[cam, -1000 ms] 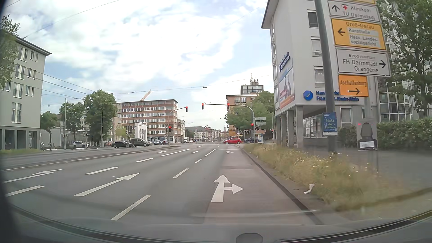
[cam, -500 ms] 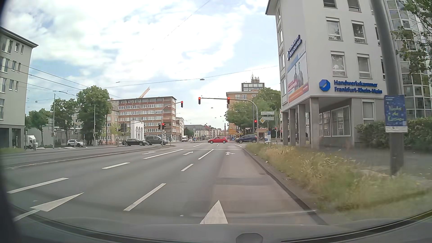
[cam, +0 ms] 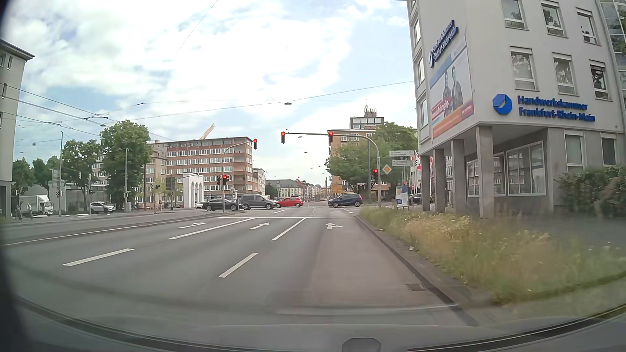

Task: Follow the waypoints while adhering to traffic rules and regulations

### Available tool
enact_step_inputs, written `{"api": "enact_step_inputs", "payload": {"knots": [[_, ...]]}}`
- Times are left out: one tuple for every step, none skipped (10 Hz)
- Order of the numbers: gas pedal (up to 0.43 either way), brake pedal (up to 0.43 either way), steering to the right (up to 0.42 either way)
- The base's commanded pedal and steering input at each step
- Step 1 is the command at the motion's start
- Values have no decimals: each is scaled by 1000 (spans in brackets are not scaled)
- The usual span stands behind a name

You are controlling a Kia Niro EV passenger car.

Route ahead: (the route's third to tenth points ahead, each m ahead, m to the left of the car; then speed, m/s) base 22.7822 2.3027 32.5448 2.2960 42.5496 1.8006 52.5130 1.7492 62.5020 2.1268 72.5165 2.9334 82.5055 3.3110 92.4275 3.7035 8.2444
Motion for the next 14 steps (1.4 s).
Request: {"api": "enact_step_inputs", "payload": {"knots": [[0, 274, 0], [0, 274, 0], [0, 280, 0], [0, 280, 0], [0, 280, 0], [0, 280, 0], [0, 280, 0], [0, 280, 0], [0, 280, 2], [0, 280, 4], [0, 274, 4], [0, 274, 2], [0, 274, 0], [0, 274, 0]]}}
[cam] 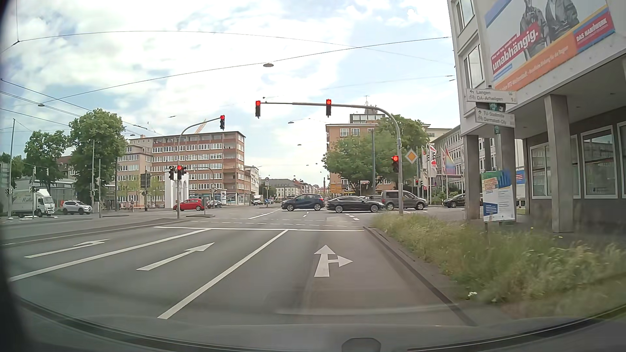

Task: Follow the waypoints while adhering to traffic rules and regulations

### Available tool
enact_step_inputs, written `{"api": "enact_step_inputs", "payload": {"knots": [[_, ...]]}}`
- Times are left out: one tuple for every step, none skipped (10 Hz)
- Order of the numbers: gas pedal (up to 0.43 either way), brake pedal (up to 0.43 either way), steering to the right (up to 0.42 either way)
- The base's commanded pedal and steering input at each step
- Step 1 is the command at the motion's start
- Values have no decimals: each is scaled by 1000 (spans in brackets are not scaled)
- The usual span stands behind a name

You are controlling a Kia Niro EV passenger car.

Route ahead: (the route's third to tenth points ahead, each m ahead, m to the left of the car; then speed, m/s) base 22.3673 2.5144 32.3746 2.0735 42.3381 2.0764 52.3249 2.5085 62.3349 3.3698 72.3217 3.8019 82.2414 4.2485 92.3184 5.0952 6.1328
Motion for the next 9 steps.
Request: {"api": "enact_step_inputs", "payload": {"knots": [[0, 274, 0], [0, 274, 0], [0, 274, -1], [0, 274, -1], [0, 274, -1], [0, 274, -1], [0, 274, -1], [0, 274, -1], [0, 274, -1]]}}
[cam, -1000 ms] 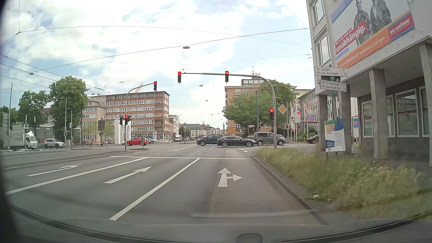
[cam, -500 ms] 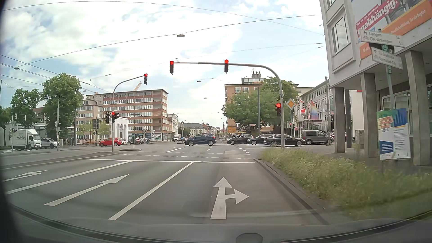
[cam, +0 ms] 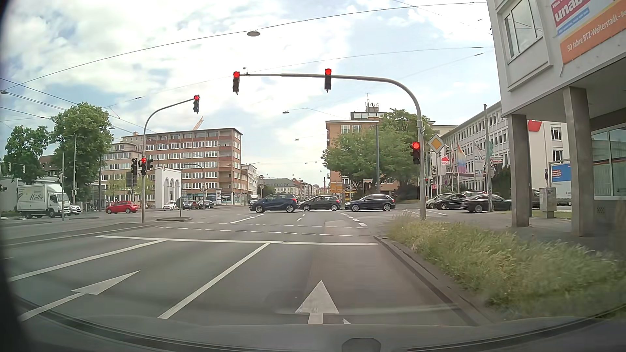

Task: Follow the waypoints while adhering to traffic rules and regulations

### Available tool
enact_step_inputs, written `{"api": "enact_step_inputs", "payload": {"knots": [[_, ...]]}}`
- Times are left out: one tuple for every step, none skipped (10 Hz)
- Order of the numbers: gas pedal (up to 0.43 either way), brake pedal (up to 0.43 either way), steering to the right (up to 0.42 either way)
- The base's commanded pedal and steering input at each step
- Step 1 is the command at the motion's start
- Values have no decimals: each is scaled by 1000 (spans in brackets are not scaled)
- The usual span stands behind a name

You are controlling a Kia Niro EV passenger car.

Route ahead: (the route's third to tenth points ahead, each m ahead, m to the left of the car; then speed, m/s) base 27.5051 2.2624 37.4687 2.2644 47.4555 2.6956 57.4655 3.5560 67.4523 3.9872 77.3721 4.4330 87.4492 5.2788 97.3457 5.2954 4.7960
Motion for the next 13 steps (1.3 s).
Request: {"api": "enact_step_inputs", "payload": {"knots": [[0, 274, -1], [0, 274, -1], [0, 274, -1], [0, 274, -1], [0, 274, -1], [0, 274, -1], [0, 274, -1], [0, 274, -1], [0, 274, -1], [0, 268, -1], [0, 274, -1], [0, 268, -1], [0, 268, -1]]}}
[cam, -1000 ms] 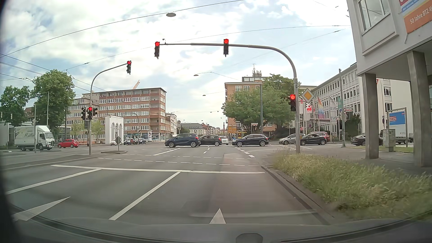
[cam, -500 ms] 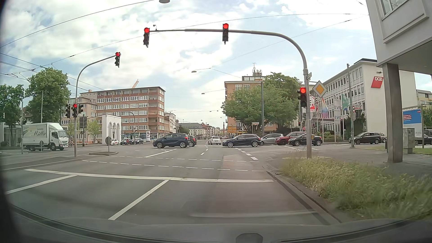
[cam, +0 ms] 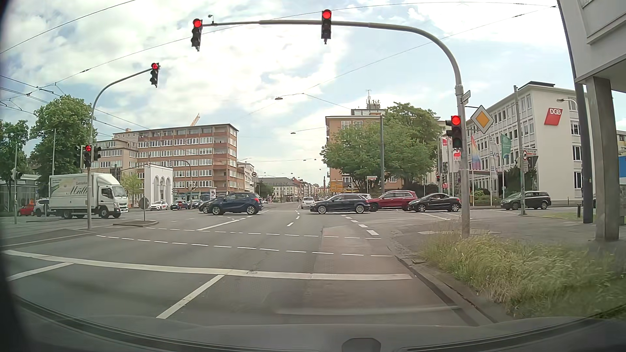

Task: Follow the waypoints while adhering to traffic rules and regulations

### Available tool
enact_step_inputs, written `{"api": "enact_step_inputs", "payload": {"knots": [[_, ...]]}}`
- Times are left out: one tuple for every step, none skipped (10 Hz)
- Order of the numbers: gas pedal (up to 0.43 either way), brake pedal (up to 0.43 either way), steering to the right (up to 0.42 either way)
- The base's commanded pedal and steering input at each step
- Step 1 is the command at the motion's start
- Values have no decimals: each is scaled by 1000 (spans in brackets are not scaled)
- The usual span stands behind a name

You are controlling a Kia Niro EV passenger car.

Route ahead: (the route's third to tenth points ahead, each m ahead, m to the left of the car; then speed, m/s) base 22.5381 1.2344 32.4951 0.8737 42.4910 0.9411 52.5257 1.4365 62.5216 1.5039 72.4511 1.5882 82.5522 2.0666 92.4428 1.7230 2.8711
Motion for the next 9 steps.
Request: {"api": "enact_step_inputs", "payload": {"knots": [[0, 268, -1], [0, 262, -1], [0, 262, -1], [0, 262, -1], [0, 256, -1], [0, 250, -1], [0, 250, -1], [0, 250, -1], [0, 250, -1]]}}
